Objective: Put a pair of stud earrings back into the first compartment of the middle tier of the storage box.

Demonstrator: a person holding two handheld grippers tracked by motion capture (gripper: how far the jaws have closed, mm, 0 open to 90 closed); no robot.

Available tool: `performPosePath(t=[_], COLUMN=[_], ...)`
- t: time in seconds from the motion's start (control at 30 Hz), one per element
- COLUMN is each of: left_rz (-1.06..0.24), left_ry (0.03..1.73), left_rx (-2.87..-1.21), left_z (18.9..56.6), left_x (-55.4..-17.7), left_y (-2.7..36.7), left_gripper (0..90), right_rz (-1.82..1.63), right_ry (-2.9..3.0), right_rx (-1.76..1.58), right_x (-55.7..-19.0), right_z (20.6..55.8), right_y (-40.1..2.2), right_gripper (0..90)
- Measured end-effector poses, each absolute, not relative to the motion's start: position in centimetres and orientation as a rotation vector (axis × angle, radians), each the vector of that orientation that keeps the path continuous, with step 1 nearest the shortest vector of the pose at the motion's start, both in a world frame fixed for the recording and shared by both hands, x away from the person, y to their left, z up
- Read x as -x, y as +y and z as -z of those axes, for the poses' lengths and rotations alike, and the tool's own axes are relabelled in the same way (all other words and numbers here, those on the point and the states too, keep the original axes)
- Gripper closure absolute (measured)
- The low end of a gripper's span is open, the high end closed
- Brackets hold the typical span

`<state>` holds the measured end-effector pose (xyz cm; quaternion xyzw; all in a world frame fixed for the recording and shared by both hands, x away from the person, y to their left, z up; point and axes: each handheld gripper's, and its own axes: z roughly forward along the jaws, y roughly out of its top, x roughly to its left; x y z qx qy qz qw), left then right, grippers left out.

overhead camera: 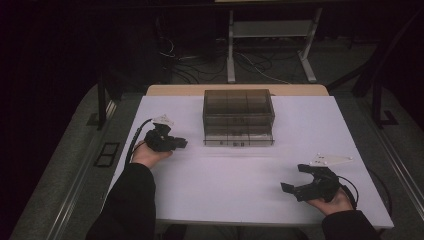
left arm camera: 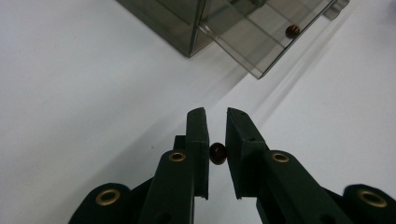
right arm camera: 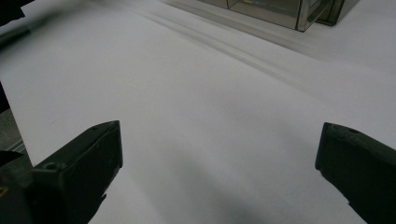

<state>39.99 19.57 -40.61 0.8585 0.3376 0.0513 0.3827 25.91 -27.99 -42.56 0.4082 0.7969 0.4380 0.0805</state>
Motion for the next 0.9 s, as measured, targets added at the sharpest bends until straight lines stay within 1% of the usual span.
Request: performPosePath(t=[0.17, 0.6, 0.9], left_rz=[-0.141, -0.185, -0.199], left_ry=[0.844, 0.748, 0.71], left_rx=[-2.17, -2.19, -2.177], left_z=[39.4, 36.0, 34.7], left_x=[-39.9, -40.0, -40.1], left_y=[19.5, 17.6, 16.5], left_gripper=[78.5, 78.6, 78.6], right_rz=[-1.31, -1.315, -1.316], right_ry=[2.385, 2.381, 2.379], right_rx=[-1.219, -1.219, -1.217], right_x=[-25.9, -25.9, -25.8], right_z=[42.5, 42.5, 42.5], right_y=[-28.0, -28.0, -28.1], right_gripper=[0.2, 0.2, 0.2])
